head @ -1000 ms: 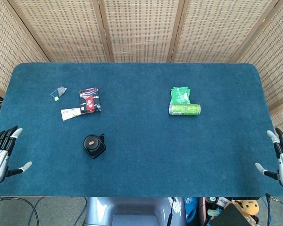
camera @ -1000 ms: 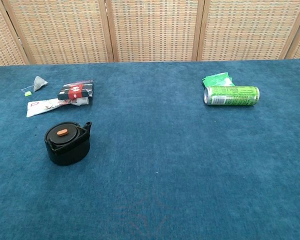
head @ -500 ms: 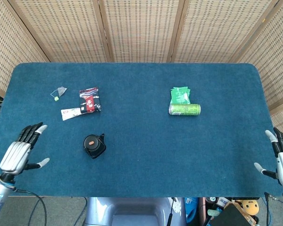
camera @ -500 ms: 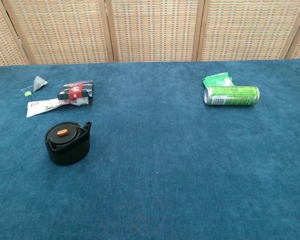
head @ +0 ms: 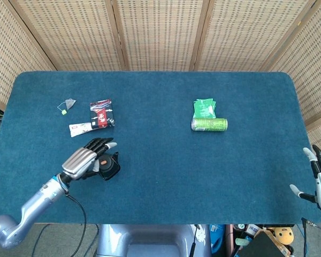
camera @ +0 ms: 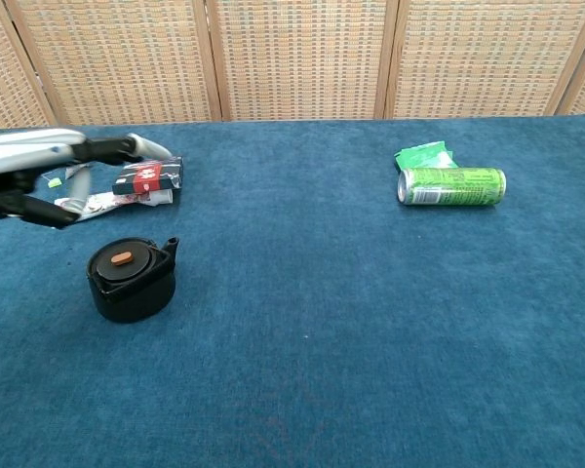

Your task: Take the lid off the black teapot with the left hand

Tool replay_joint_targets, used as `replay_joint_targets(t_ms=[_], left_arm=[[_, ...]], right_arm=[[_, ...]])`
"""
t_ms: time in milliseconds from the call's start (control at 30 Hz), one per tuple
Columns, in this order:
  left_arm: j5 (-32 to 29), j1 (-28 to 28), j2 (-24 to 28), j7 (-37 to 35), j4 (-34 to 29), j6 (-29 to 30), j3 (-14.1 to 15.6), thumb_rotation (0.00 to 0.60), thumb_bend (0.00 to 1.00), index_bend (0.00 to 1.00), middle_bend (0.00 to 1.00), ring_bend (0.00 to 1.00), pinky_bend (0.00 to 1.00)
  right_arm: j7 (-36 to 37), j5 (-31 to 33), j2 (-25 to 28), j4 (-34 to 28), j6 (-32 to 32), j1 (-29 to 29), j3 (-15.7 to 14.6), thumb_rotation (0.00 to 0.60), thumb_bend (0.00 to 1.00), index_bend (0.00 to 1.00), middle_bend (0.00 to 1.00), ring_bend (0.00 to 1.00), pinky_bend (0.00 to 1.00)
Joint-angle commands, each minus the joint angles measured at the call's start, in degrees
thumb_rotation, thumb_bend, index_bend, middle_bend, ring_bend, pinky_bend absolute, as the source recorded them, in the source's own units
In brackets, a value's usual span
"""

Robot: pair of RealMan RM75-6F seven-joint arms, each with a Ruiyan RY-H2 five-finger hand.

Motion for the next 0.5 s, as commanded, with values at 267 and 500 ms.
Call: replay_joint_targets(t_ms=[267, 500], left_arm=[[-7.62, -7.30, -7.88, 8.60, 0.67, -9.87, -0.56, 0.600, 1.00, 0.16, 0.02, 0.05, 0.00], [-9.98, -7.32, -10.00, 11.44, 0.90, -9.47, 1.22, 0.600, 1.00, 0.17, 0.02, 0.06, 0.00]], right_arm=[[-0.32, 0.20, -0.28, 0.32, -0.76, 0.28, -0.15, 0.600, 0.00, 0.00, 0.00, 0.00, 0.00], [-0.59, 0.31, -0.51, 0.50, -1.25, 0.46, -0.28, 0.600, 0.00, 0.00, 0.00, 0.00, 0.00]])
